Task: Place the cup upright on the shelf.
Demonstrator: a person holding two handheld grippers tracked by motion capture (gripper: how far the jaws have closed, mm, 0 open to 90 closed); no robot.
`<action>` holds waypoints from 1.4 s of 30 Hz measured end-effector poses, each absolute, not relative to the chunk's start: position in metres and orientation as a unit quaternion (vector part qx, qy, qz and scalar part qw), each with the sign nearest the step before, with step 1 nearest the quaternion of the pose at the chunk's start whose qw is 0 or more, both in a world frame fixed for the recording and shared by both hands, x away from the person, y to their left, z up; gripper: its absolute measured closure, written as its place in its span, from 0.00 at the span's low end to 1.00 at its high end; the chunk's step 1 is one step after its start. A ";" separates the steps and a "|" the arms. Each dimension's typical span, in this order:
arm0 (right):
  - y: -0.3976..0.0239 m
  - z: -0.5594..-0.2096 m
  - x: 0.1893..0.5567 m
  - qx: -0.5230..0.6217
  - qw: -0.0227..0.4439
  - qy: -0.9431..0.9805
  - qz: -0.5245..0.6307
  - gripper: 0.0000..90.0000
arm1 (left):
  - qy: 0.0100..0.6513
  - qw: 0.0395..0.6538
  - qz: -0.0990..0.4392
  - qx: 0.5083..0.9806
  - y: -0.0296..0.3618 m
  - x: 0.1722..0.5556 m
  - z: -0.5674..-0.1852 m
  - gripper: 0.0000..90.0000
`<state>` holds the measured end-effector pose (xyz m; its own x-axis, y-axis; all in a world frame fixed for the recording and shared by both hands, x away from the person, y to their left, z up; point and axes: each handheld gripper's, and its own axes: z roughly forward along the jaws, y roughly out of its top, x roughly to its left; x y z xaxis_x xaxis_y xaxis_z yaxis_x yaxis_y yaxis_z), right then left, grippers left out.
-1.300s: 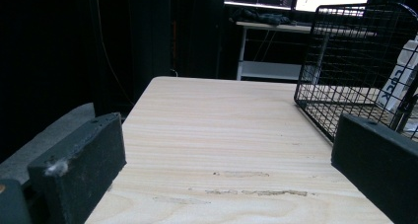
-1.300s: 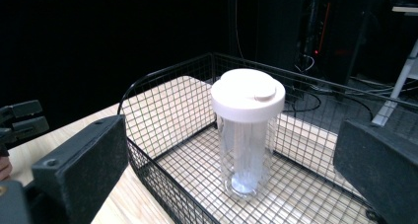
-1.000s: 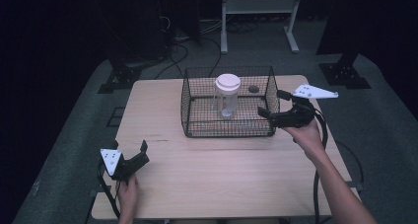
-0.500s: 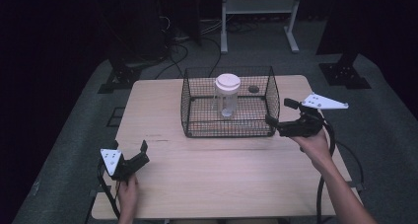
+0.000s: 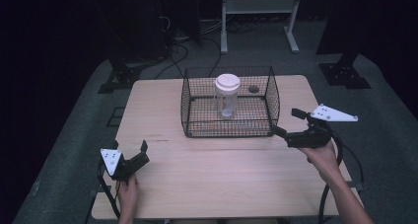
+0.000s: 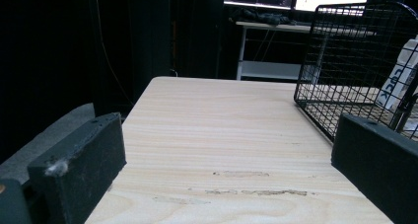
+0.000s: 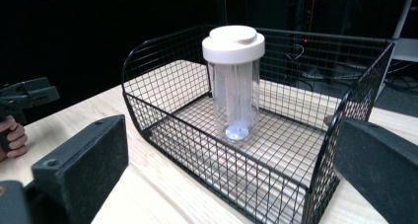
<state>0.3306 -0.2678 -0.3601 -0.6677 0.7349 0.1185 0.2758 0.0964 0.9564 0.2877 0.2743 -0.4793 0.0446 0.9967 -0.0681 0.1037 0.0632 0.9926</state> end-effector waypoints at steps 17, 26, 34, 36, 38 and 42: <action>-0.284 -0.375 0.313 0.366 0.208 0.707 0.568 0.00 | 0.528 0.502 0.446 0.520 0.274 0.288 -0.479 0.00; -0.300 -0.390 0.303 0.386 0.211 0.698 0.564 0.00 | 0.528 0.501 0.447 0.521 0.274 0.288 -0.479 0.00; -0.311 -0.396 0.297 0.396 0.215 0.692 0.564 0.00 | 0.528 0.501 0.447 0.521 0.274 0.287 -0.479 0.00; -0.313 -0.398 0.295 0.398 0.215 0.690 0.565 0.00 | 0.527 0.501 0.447 0.521 0.274 0.287 -0.479 0.00; -0.314 -0.399 0.293 0.399 0.215 0.691 0.563 0.00 | 0.527 0.501 0.447 0.521 0.274 0.287 -0.479 0.00; -0.320 -0.408 0.286 0.406 0.218 0.687 0.562 0.00 | 0.527 0.501 0.447 0.521 0.273 0.287 -0.479 0.00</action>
<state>0.2858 -0.3199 -0.4080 -0.5756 0.8026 0.1567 0.3125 0.0388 0.9491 0.2874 0.2735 -0.4792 0.0445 0.9972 -0.0608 0.1013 0.0561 0.9933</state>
